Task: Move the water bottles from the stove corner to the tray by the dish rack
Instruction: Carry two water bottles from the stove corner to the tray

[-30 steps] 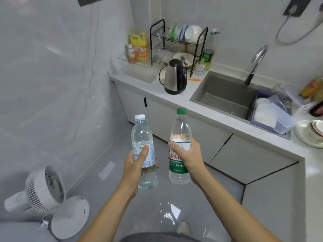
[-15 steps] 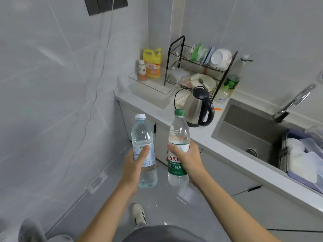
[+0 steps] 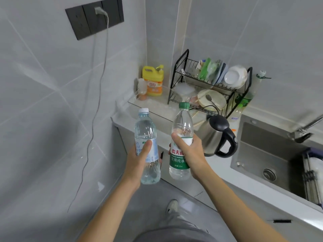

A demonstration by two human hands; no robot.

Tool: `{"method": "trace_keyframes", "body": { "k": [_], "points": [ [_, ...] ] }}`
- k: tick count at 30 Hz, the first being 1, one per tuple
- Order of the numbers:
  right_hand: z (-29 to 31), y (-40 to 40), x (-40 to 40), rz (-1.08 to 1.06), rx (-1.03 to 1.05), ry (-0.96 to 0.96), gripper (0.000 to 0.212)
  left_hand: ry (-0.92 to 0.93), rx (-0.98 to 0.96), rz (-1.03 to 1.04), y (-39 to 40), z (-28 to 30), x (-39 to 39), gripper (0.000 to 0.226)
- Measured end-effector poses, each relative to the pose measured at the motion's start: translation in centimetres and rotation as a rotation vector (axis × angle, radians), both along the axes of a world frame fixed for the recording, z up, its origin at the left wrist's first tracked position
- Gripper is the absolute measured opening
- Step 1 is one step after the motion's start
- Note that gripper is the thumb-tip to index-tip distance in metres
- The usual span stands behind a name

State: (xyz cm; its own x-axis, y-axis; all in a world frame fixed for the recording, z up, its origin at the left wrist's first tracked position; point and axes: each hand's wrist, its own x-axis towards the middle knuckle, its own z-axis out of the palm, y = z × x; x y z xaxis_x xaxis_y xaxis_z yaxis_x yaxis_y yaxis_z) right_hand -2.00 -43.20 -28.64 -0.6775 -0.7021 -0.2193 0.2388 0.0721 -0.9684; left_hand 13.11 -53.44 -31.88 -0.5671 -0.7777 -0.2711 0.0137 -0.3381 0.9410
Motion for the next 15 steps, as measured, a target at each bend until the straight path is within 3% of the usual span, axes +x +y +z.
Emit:
{"method": "trace_keyframes", "body": {
  "k": [3,6,11,13,15],
  "points": [
    [-0.8,-3.6,-2.7,-0.008,-0.025,-0.038,0.032,-0.013,-0.038,-0.029,-3.8,-0.4,-2.7,0.044],
    [-1.4,-7.7,-5.8,-0.005,-0.05,-0.069,0.029,0.001,-0.048,-0.022,-7.4,0.2,-6.2,0.051],
    [-2.3,-13.7,-11.6,-0.007,-0.068,-0.044,0.021,-0.002,-0.047,-0.035,-13.5,1.4,-12.7,0.039],
    [-2.3,-15.8,-14.3,-0.005,-0.036,-0.009,0.031,0.017,-0.042,-0.047,-16.0,1.7,-15.3,0.045],
    [-2.6,-17.7,-16.6,-0.007,-0.021,0.024,0.057,0.001,-0.05,-0.066,-18.2,1.6,-17.8,0.053]
  ]
}}
